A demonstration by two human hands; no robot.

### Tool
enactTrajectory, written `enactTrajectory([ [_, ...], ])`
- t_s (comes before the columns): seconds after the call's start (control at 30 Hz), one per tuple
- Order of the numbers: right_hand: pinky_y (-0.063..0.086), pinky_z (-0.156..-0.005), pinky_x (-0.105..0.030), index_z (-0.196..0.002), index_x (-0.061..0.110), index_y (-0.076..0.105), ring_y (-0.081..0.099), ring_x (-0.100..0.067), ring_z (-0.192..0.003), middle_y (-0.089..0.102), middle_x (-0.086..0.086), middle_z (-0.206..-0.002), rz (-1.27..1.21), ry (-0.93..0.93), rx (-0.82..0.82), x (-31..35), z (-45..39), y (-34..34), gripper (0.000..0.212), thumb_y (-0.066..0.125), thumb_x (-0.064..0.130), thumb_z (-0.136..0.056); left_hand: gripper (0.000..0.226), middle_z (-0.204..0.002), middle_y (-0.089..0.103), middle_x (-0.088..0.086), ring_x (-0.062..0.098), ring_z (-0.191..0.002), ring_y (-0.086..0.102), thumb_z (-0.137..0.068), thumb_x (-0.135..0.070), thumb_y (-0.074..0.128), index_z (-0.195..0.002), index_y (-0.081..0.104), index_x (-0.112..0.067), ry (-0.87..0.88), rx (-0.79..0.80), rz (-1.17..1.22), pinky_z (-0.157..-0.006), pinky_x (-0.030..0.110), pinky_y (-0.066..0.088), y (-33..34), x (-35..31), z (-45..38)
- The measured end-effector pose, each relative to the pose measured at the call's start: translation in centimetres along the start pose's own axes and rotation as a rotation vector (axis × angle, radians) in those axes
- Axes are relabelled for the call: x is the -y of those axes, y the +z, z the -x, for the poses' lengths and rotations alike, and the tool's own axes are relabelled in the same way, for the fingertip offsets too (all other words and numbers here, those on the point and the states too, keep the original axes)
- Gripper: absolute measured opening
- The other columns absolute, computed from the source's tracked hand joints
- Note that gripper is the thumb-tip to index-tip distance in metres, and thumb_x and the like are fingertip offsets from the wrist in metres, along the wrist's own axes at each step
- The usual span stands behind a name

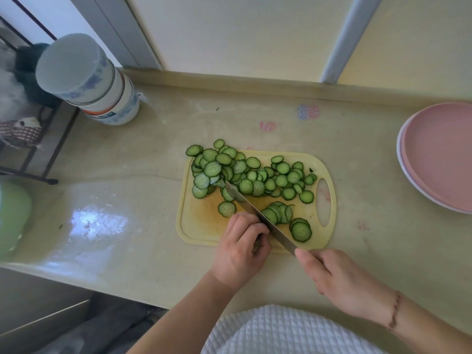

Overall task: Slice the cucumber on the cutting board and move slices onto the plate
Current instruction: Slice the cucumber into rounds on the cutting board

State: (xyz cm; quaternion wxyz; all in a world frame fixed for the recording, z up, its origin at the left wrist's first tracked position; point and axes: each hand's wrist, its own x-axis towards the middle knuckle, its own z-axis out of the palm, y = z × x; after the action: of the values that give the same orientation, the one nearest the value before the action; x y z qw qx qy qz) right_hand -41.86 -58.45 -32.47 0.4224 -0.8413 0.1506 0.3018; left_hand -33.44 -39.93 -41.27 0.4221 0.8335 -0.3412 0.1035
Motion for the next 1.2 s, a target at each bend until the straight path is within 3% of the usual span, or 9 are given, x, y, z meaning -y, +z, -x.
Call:
enactTrajectory([
  [0.2,0.029,-0.052,-0.035,-0.064,0.018,0.034,0.027,-0.014,-0.051,0.028,0.004,-0.055,-0.113,-0.013,0.018,0.0,1.6,-1.0,0.062,0.027,0.076,-0.084,0.014,-0.092,0.06,0.01,0.026,-0.086,0.058,-0.079,0.011,0.072,-0.083,0.065,-0.001,0.001,-0.018,0.03,-0.083,0.029,0.05,-0.2,0.0,-0.2],
  [0.37,0.027,-0.052,-0.036,-0.066,0.009,0.033,0.027,-0.013,-0.051,0.027,0.005,-0.055,-0.123,-0.033,0.015,0.1,2.2,-1.4,0.074,0.029,0.082,-0.079,0.014,-0.088,0.062,0.012,0.025,-0.086,0.059,-0.076,0.013,0.074,-0.078,0.067,0.001,0.004,-0.012,0.035,-0.08,0.029,0.051,-0.3,-0.1,-0.2],
  [0.57,0.029,-0.053,-0.037,-0.066,0.01,0.034,0.028,-0.015,-0.052,0.029,0.003,-0.056,-0.12,-0.009,0.045,0.0,1.7,-1.2,0.069,0.028,0.076,-0.084,0.012,-0.087,0.062,0.012,0.025,-0.087,0.059,-0.078,0.012,0.072,-0.078,0.067,0.001,0.01,-0.016,0.028,-0.083,0.028,0.05,-0.2,0.0,-0.2],
  [0.8,0.037,-0.053,-0.03,-0.064,0.016,0.039,0.035,-0.01,-0.049,0.038,0.0,-0.055,-0.037,0.003,0.032,0.6,0.0,-0.1,0.06,0.023,0.07,-0.086,0.012,-0.087,0.062,0.012,0.028,-0.085,0.06,-0.078,0.011,0.074,-0.078,0.067,0.002,-0.01,-0.002,0.031,-0.085,0.026,0.048,-0.2,0.0,-0.2],
  [1.03,0.029,-0.047,-0.025,-0.065,0.016,0.036,0.027,-0.012,-0.046,0.03,0.004,-0.052,-0.105,0.016,0.042,0.6,0.6,-0.9,0.058,0.028,0.07,-0.085,0.011,-0.092,0.065,0.013,0.03,-0.088,0.061,-0.077,0.011,0.072,-0.084,0.07,0.003,0.008,0.025,0.009,-0.087,0.031,0.052,-0.6,0.0,0.1],
  [1.2,0.03,-0.053,-0.036,-0.066,0.018,0.037,0.029,-0.017,-0.051,0.032,0.004,-0.054,-0.138,0.021,0.085,0.8,1.9,-1.9,0.058,0.03,0.073,-0.084,0.013,-0.094,0.067,0.011,0.031,-0.088,0.062,-0.077,0.01,0.073,-0.085,0.07,0.0,0.012,0.017,-0.015,-0.083,0.036,0.054,-0.4,0.1,0.3],
])
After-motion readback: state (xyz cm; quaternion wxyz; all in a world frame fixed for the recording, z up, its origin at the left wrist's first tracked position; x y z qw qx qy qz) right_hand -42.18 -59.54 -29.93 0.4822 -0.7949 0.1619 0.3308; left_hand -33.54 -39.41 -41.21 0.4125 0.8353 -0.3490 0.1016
